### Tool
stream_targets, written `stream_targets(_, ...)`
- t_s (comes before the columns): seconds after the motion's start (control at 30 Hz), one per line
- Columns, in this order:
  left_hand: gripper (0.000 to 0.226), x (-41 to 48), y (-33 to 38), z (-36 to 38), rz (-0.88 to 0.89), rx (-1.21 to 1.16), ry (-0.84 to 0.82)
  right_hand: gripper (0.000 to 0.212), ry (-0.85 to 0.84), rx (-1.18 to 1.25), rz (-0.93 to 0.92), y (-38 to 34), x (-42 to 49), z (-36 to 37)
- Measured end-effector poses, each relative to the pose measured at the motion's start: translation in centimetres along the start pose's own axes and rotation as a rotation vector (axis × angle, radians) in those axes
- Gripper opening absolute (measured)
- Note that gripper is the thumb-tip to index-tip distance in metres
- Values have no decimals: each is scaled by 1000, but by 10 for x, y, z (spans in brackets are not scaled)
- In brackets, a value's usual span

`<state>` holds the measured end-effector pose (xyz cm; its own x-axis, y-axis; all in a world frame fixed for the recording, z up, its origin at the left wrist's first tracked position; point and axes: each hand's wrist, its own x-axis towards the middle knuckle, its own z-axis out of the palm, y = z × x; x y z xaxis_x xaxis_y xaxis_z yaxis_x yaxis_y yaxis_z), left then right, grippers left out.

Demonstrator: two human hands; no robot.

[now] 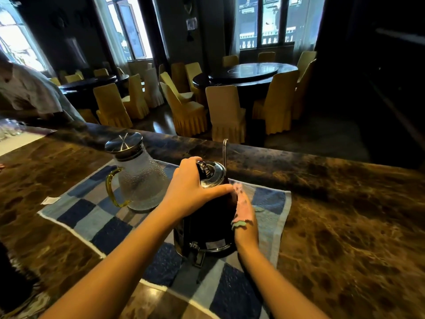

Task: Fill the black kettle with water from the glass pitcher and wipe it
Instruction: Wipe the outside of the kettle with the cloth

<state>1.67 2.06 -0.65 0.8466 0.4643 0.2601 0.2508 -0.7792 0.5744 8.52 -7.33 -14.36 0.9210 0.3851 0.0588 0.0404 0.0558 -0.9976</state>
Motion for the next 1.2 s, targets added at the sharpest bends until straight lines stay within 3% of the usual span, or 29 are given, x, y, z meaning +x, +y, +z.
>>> stream_targets(0.2,81,10,-12,2,-6,24,-55,33,310,57,34,-12,-42,30)
stream_targets(0.27,72,10,-15,-6,37,-41,-143,39,299,-57,-93,-22,-47,37)
stream_targets(0.37,49,12,-28,-28,100,-133,-357,28,181,-76,-270,-45,-23,39)
stream_targets(0.47,84,17,-47,-45,150,-157,-538,32,136,-167,-191,-67,9,34)
stream_targets(0.53,91,23,-51,-50,198,-143,-554,33,189,-219,-109,-65,17,27)
stream_targets(0.63,80,32,-51,-49,305,-88,-539,26,250,-44,-7,-44,-5,21)
stream_targets(0.73,74,40,-49,-49,393,-34,-515,27,498,317,125,-21,-33,28)
stream_targets(0.93,65,45,-60,-42,533,-35,-482,31,775,608,225,-23,-60,43)
stream_targets(1.1,77,48,-70,-32,537,6,-455,37,612,714,158,-68,-98,50)
stream_targets(1.17,67,52,-74,-29,546,-5,-458,37,545,556,35,-84,-107,66)
stream_targets(1.2,59,55,-76,-29,540,-41,-489,36,503,342,-86,-85,-107,77)
